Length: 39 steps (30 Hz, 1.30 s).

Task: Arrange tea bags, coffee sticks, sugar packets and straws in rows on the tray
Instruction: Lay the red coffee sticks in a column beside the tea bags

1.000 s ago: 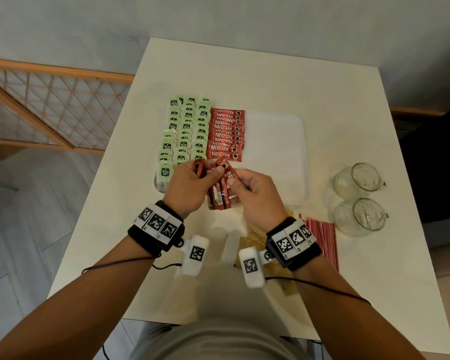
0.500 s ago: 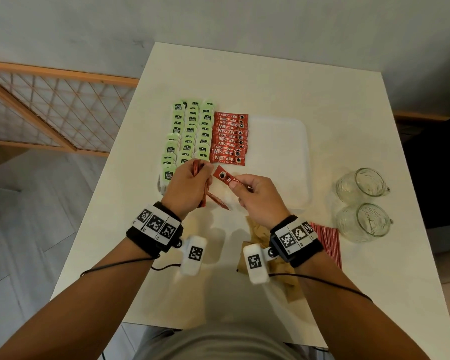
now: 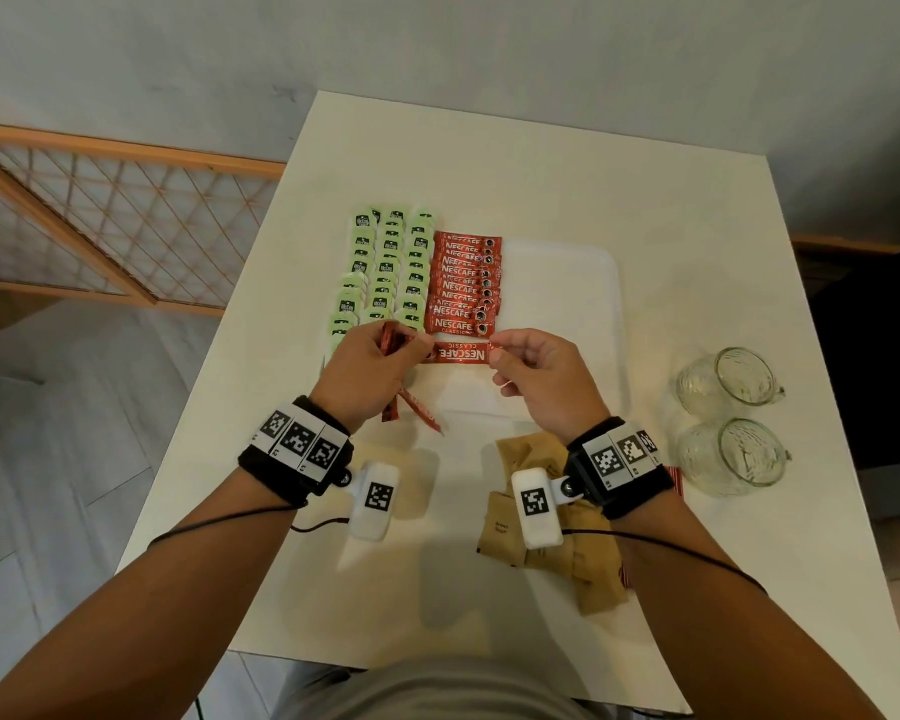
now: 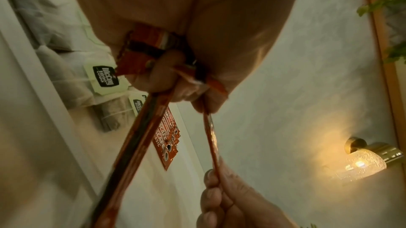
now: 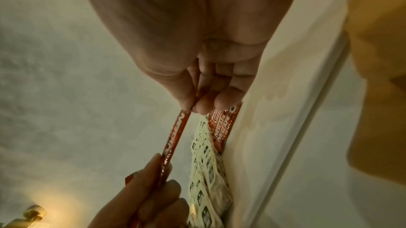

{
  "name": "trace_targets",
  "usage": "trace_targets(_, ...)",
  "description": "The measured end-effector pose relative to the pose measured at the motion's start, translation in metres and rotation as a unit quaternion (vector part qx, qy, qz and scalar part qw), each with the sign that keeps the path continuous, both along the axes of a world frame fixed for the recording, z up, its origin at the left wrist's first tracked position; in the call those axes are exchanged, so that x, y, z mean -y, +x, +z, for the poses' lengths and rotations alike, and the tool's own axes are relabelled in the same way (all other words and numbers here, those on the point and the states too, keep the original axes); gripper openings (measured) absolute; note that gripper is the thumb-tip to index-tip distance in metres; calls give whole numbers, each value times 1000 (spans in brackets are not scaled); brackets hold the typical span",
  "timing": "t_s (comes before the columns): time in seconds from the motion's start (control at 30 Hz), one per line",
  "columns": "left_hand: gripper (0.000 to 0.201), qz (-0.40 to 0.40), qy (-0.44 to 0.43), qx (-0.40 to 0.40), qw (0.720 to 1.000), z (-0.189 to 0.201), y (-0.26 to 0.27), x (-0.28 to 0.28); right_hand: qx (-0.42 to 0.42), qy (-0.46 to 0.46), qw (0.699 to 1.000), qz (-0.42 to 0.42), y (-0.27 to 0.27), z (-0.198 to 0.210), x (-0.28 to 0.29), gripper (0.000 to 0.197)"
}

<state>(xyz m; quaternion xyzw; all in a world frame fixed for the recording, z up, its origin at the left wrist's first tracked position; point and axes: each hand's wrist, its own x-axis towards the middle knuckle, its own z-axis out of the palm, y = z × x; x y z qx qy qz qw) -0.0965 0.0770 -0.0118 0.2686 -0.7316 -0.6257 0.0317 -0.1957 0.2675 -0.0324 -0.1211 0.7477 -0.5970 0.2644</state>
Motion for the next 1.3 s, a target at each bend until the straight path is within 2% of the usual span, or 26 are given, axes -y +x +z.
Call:
trace_targets(0.17,12,-158,-70,32,984,-1,3,-6,8,-41,999,-14,-7,6,6,19)
trace_targets(0.23,12,-173,-80,28,981,0,2,-11,7,-46,999,14,-2,7,10,18)
trace_targets(0.47,32,-133,-59,4,989,2,-2,-13,5,-17,999,42,12,5,18,8)
trace_targets(0.6,16,-35,22,-11,999,4,-5,-9,21,12,996,91,15,4,14,8)
trace_targets(0.67,15,8,63,-19,998,6,-5,-6,32,25,993,113,16,3,10,8)
trace_targets(0.87,16,58,114,-33,991,-2,-4,0,50,27,988,143,16,5,8,5)
trace_targets(0.93,15,63,125,-33,990,-4,-4,0,38,34,990,134,14,4,10,5)
trace_targets(1.07,19,52,120,-18,991,-6,-2,1,13,24,998,62,-2,3,10,11)
trace_targets(1.17,19,46,102,2,994,-10,-1,2,1,24,997,70,-14,3,9,17)
trace_targets(1.3,15,64,111,20,992,-14,-1,9,-15,65,998,12,-31,-3,9,13)
